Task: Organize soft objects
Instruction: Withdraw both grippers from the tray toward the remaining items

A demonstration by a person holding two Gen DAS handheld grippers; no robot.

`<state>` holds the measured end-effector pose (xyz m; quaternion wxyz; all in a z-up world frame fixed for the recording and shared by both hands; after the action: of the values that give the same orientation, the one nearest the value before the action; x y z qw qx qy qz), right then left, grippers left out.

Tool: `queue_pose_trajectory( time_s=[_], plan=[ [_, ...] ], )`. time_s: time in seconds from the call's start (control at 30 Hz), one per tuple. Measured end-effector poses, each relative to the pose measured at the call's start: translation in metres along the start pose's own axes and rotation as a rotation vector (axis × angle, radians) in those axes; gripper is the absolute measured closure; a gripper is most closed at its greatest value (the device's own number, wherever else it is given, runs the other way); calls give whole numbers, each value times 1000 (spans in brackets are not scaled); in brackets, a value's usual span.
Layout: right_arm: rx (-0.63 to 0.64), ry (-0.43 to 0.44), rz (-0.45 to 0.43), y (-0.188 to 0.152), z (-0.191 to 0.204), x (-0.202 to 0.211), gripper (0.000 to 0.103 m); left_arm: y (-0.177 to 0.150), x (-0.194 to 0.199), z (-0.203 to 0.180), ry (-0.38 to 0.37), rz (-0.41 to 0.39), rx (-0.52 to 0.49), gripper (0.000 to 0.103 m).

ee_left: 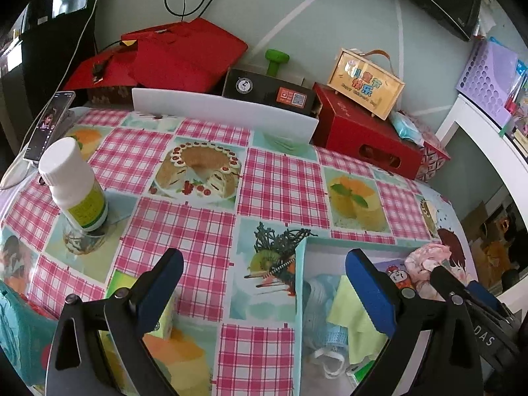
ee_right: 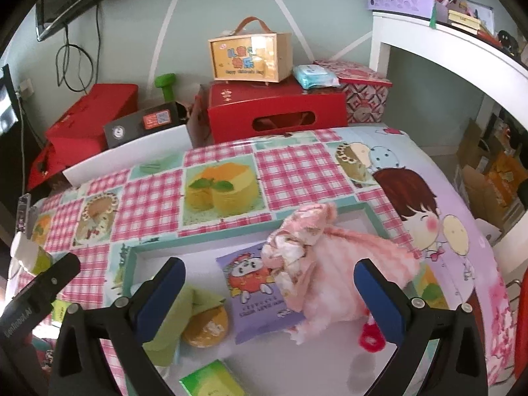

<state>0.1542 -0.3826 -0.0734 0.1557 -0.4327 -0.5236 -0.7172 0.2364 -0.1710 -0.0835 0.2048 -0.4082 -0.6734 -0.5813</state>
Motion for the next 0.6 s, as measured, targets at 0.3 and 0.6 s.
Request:
queue_pose_trajectory(
  time_s=[0.3,0.6],
  plan=[
    [31,76,13,-6,24,-2,0,-7,11,-5,-27,-15,-30,4],
    [63,131,-48,-7,51,14,0,-13,28,16,7,-27,20,4]
  ],
)
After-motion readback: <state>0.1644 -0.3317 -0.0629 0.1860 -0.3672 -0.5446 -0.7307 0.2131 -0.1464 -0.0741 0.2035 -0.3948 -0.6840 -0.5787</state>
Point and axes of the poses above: each gripper's, at about its wrist camera, not at the fingertips, and x roughly against the way its jaws point, z to its left, y to its top, the point moved 10 cm from there along -x, roughly the way its jaws point, and after that the axes turned 1 degree about z, right-handed, at the moved point
